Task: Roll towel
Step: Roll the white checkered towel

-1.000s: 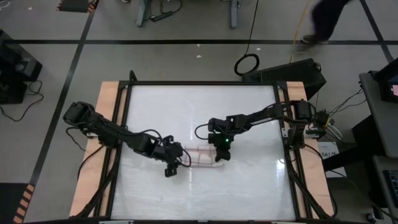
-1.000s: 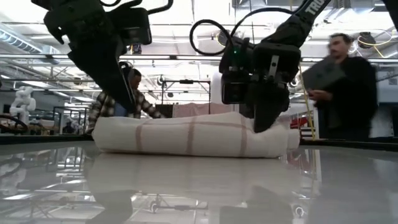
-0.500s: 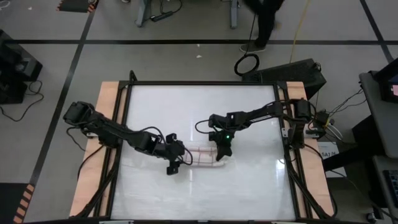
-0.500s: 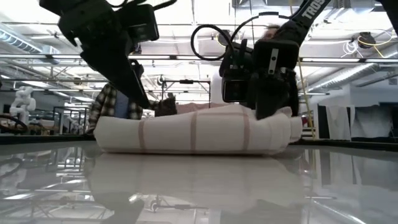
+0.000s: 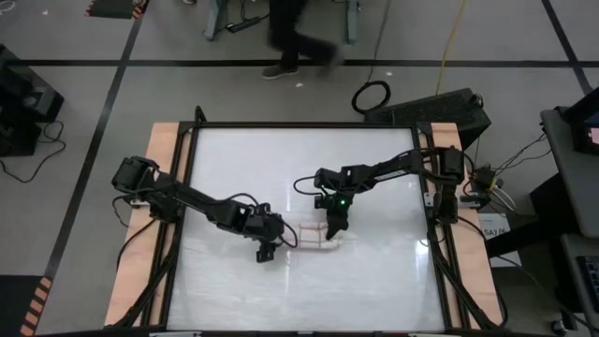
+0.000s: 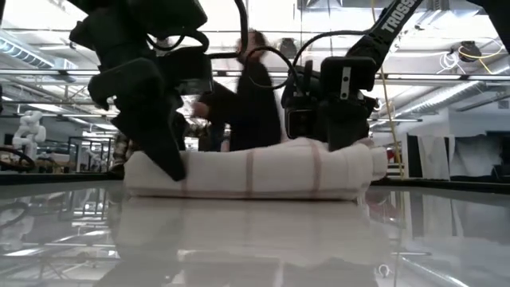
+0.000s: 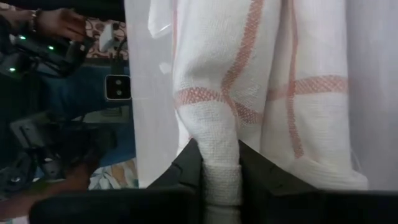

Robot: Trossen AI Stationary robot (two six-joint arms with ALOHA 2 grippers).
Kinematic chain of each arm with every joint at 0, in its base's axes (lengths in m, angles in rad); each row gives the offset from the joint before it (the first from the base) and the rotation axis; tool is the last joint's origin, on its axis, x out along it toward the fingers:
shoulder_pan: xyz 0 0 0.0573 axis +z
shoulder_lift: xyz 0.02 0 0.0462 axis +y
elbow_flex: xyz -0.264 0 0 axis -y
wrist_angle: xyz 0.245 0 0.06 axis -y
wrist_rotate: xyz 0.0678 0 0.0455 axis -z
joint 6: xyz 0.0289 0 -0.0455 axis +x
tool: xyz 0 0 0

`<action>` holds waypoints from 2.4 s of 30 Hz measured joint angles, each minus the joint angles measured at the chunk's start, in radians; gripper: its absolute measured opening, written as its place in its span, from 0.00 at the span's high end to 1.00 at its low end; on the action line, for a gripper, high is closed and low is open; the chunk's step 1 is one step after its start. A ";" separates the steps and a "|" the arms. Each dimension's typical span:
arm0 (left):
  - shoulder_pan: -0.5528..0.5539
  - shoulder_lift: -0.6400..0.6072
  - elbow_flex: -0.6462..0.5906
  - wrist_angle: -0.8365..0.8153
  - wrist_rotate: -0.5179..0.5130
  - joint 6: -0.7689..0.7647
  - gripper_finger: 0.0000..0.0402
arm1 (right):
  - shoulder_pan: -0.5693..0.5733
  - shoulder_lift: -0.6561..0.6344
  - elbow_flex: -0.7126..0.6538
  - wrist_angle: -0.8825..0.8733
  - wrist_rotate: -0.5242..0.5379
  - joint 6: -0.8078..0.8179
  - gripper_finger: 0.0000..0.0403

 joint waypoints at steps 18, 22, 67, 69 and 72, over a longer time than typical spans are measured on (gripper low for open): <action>0.149 -0.017 0.000 0.002 0.304 -0.004 0.88 | 0.068 -0.256 0.000 -0.200 0.423 -0.072 0.36; 0.187 -0.017 0.000 0.003 0.386 -0.004 0.83 | 0.144 -0.361 0.001 -0.206 0.633 -0.145 0.34; 0.355 0.057 -0.001 0.009 0.666 -0.021 0.82 | 0.145 -0.230 0.001 -0.111 0.575 -0.028 0.79; 0.355 0.057 -0.001 0.009 0.666 -0.020 0.82 | 0.143 -0.230 0.001 -0.110 0.612 -0.029 0.83; 0.355 0.057 -0.001 0.009 0.666 -0.008 0.82 | 0.133 -0.225 0.001 -0.108 0.634 -0.040 0.90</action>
